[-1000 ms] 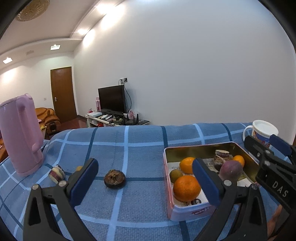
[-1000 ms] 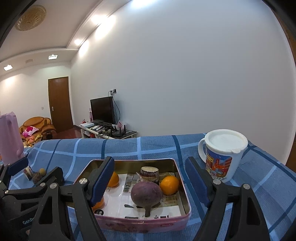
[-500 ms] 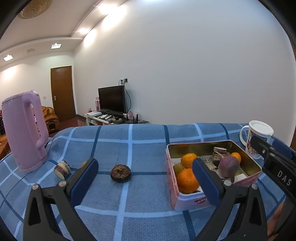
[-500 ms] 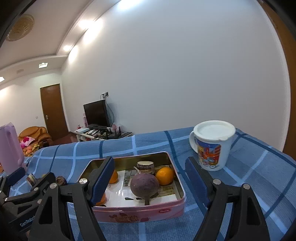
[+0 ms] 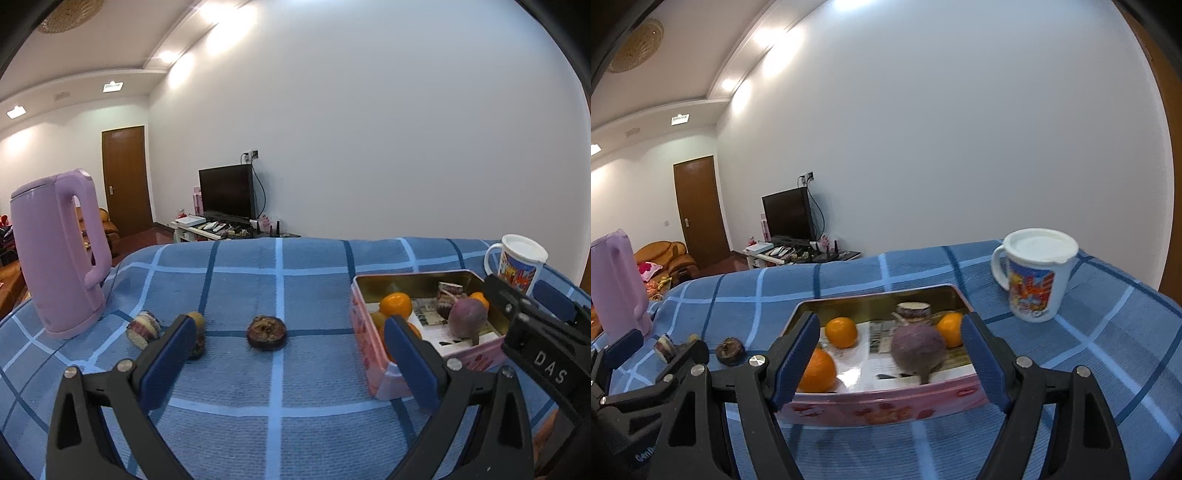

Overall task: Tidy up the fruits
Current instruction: 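Withdraw both open grippers from the tin toward the remaining fruits, then grasp the dark brown round fruit with the right gripper while the left approaches the purple-skinned cut slice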

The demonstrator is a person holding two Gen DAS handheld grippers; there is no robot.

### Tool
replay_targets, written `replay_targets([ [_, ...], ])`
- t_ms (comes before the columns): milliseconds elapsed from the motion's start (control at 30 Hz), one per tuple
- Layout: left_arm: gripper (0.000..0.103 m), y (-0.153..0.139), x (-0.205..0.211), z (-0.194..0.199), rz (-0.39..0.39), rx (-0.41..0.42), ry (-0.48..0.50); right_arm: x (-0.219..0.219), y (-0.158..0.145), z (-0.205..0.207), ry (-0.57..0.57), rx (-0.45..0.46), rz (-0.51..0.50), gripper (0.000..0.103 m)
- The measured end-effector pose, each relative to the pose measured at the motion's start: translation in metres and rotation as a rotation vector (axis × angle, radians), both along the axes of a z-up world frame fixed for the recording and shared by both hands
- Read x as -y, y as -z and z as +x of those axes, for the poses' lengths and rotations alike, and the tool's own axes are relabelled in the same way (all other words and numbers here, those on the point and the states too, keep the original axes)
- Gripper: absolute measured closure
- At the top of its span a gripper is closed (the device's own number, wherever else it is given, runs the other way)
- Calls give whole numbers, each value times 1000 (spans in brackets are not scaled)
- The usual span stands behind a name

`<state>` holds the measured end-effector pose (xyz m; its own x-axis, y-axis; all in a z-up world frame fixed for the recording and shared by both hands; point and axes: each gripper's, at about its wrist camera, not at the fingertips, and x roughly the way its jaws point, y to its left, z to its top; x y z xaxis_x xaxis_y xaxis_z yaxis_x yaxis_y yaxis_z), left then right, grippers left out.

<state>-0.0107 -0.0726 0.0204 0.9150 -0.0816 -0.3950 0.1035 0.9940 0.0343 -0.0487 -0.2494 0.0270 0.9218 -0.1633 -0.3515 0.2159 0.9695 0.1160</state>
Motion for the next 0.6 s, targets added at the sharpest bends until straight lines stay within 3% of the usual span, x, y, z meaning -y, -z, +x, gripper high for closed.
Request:
replay_targets([
  [200, 0, 2, -18, 7, -11, -29, -23, -16, 3, 11, -20, -23, 45, 23],
  [600, 0, 2, -64, 20, 64, -14, -84, -61, 5, 36, -46, -39, 37, 23],
])
